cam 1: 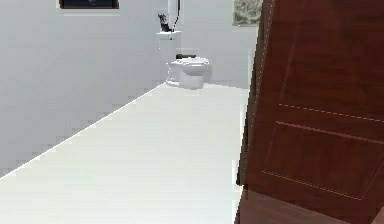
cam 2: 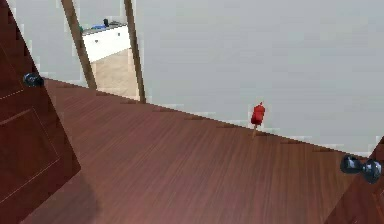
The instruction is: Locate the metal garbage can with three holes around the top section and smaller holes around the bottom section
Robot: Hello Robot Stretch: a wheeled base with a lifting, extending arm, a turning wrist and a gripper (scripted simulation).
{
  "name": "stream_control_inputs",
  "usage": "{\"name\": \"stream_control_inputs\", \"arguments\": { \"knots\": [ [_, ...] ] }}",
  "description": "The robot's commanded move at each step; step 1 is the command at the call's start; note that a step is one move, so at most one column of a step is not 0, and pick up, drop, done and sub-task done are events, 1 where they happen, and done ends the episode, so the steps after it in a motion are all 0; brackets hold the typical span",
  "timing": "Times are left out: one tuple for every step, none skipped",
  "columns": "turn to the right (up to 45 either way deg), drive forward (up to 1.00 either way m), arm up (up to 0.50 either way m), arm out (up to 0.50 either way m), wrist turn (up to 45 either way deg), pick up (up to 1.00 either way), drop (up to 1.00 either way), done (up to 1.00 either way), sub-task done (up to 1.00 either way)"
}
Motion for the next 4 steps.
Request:
{"name": "stream_control_inputs", "arguments": {
  "knots": [
    [0.0,0.05,0.0,0.0,0.0,0.0,0.0,0.0,0.0],
    [-45.0,0.0,0.0,0.0,0.0,0.0,0.0,0.0,0.0],
    [-36.0,0.0,0.0,0.0,0.0,0.0,0.0,0.0,0.0],
    [0.0,1.0,0.0,0.0,0.0,0.0,0.0,0.0,0.0]
  ]
}}
